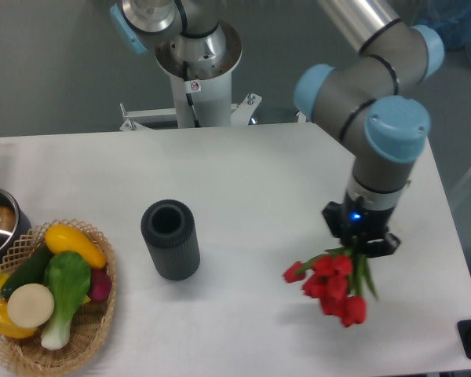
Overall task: Insert the flowers into the vase
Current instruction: 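Carry the red tulip bunch with the gripper toward the dark grey vase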
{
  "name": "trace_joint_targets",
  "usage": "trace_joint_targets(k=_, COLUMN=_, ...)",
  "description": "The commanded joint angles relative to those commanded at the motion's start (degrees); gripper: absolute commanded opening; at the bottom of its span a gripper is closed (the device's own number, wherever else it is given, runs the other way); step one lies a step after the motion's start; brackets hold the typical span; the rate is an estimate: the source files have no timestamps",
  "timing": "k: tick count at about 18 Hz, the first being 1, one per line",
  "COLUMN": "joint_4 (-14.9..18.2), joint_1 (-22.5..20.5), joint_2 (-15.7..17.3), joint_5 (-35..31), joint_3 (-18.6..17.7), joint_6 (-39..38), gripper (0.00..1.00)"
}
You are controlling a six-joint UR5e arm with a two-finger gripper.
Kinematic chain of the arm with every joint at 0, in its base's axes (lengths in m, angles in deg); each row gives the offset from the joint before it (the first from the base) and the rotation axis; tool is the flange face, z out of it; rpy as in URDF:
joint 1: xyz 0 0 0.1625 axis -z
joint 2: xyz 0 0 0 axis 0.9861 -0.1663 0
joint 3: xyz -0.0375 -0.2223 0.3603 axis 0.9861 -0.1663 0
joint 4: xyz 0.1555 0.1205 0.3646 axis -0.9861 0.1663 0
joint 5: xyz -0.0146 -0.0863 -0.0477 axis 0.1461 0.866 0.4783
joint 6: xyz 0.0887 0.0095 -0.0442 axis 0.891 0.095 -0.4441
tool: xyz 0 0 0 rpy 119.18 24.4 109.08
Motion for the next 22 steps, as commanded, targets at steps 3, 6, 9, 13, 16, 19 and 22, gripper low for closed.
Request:
trace_joint_targets(k=3, joint_4=-5.42, joint_1=0.88, joint_2=3.26, joint_5=10.02, joint_3=-4.39, joint_6=-4.28, gripper=0.00)
trace_joint_targets(k=6, joint_4=-10.02, joint_1=1.50, joint_2=5.64, joint_5=17.49, joint_3=-6.43, joint_6=-9.65, gripper=0.00)
trace_joint_targets(k=9, joint_4=-10.81, joint_1=1.76, joint_2=6.70, joint_5=25.58, joint_3=-6.43, joint_6=-14.31, gripper=0.00)
trace_joint_targets(k=13, joint_4=-13.09, joint_1=1.50, joint_2=6.43, joint_5=29.12, joint_3=-4.94, joint_6=-15.20, gripper=0.00)
trace_joint_targets(k=16, joint_4=-15.46, joint_1=1.32, joint_2=6.08, joint_5=29.03, joint_3=-3.97, joint_6=-16.26, gripper=0.00)
trace_joint_targets(k=19, joint_4=-16.52, joint_1=1.06, joint_2=6.00, joint_5=30.78, joint_3=-4.15, joint_6=-16.70, gripper=0.00)
trace_joint_targets(k=22, joint_4=-17.23, joint_1=-0.17, joint_2=5.91, joint_5=38.85, joint_3=-5.63, joint_6=-17.49, gripper=0.00)
